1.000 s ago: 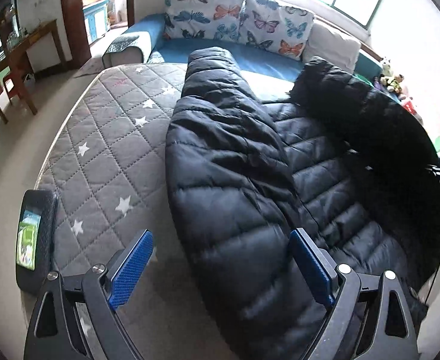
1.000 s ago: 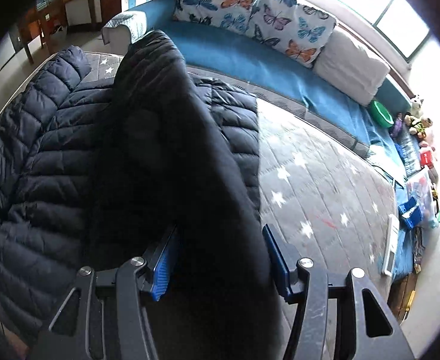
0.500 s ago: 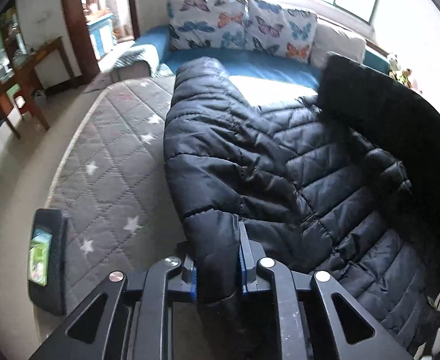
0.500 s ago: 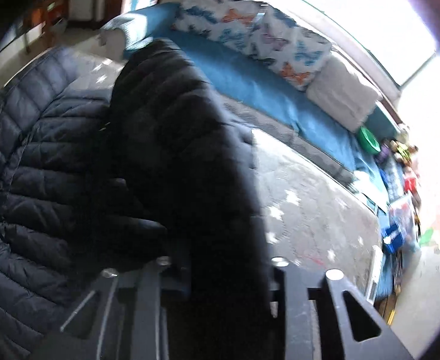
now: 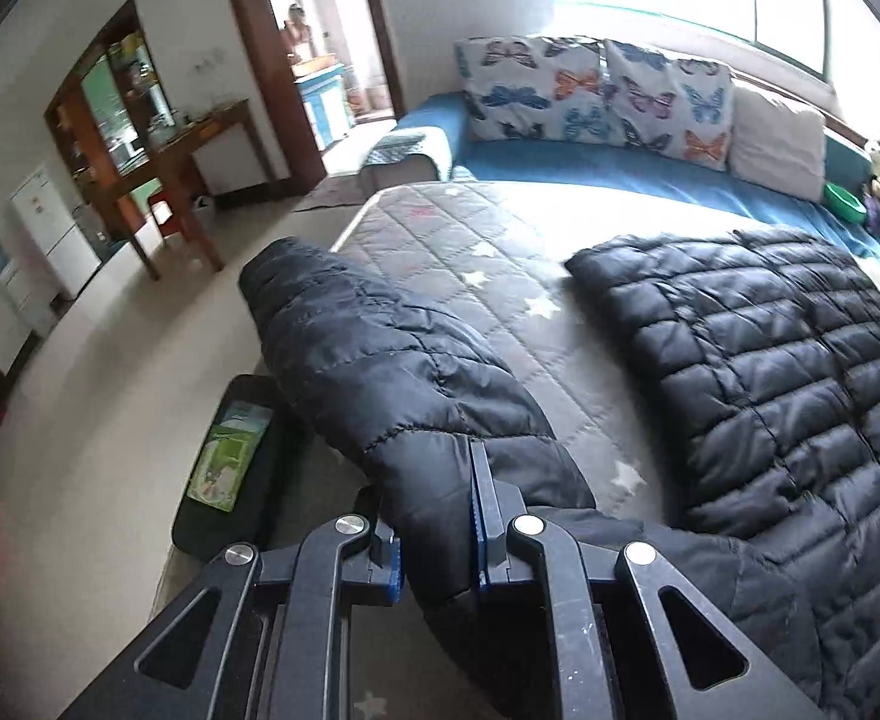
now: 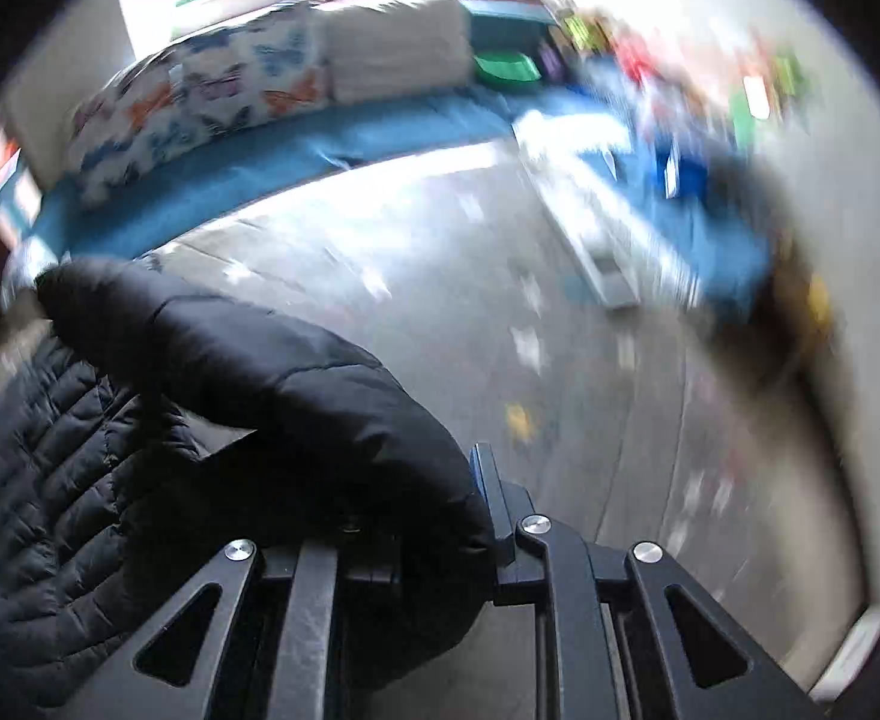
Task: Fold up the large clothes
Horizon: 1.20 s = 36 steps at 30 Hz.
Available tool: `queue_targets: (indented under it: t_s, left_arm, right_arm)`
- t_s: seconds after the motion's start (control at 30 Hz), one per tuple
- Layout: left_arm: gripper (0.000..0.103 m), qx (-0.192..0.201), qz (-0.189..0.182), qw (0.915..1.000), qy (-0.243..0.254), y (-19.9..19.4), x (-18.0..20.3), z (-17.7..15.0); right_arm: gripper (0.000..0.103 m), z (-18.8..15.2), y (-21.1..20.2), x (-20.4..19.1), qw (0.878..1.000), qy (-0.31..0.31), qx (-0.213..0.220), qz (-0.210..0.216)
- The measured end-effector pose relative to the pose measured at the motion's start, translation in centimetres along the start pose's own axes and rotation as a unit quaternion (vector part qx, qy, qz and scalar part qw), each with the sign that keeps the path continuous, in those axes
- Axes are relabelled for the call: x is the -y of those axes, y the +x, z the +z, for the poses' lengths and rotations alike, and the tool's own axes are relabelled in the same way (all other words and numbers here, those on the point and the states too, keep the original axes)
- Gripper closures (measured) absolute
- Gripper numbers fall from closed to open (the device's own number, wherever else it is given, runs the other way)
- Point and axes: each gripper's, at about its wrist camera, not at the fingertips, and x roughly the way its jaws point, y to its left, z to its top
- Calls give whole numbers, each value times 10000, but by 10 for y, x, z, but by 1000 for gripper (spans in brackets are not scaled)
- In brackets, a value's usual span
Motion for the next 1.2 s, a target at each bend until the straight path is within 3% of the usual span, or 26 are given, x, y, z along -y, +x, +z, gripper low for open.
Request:
queue_targets:
  t_s: [0.1, 0.17, 0.2, 0.27, 0.43, 0.57, 0.67, 0.8, 0.9, 0.93, 0.97, 1.0, 1.07, 1.2]
  left_arm:
    - [85, -77, 98, 9999, 7, 11, 0, 7]
    - [83, -167, 99, 9998, 44, 18, 3, 13]
    - [81, -228, 47, 9997, 116, 21, 6, 16]
    - [76, -241, 139, 9993, 232, 23, 12, 18]
    - [58, -241, 195, 9987, 404, 21, 19, 20]
    - [40, -267, -146, 9994, 134, 2, 7, 21]
    - [22, -152, -366, 9992, 1, -19, -1, 20]
    - [20, -82, -816, 9966, 6, -47, -4, 11]
    - [20, -135, -1125, 9933, 220, -63, 8, 0]
    - [20, -134, -1209, 9920, 332, -69, 15, -6]
    - [20, -128, -1294, 9906, 431, -74, 20, -10]
    - [20, -110, -1444, 9877, 588, -81, 30, -17]
    - [20, -84, -1653, 9828, 816, -92, 46, -27]
    - [20, -114, -2264, 9647, 1342, -113, 89, -54]
  right_arm:
    - [81, -35, 19, 37, 9949, 761, -408, 515]
    - [80, -42, 25, 35, 9930, 816, -546, 657]
    - [73, -47, 23, 36, 9933, 777, -527, 667]
    - [66, -50, 14, 35, 9960, 579, -478, 477]
    - [65, -37, -24, 29, 9997, 91, -202, 106]
    - [55, -25, -31, 21, 9995, -294, 147, -2]
    - [47, -20, -9, 8, 9963, -730, -46, 454]
    - [47, -31, 39, -19, 9887, -1293, -655, 386]
    - [47, -34, 79, -27, 9831, -1569, -929, -138]
    - [41, -32, 90, -28, 9827, -1629, -817, -326]
    - [26, -28, 90, -28, 9841, -1588, -652, -445]
    - [19, -22, 92, -27, 9842, -1552, -583, -616]
    - [19, -10, 97, -26, 9858, -1449, -581, -617]
    - [19, -4, 85, -32, 9834, -1524, -431, -884]
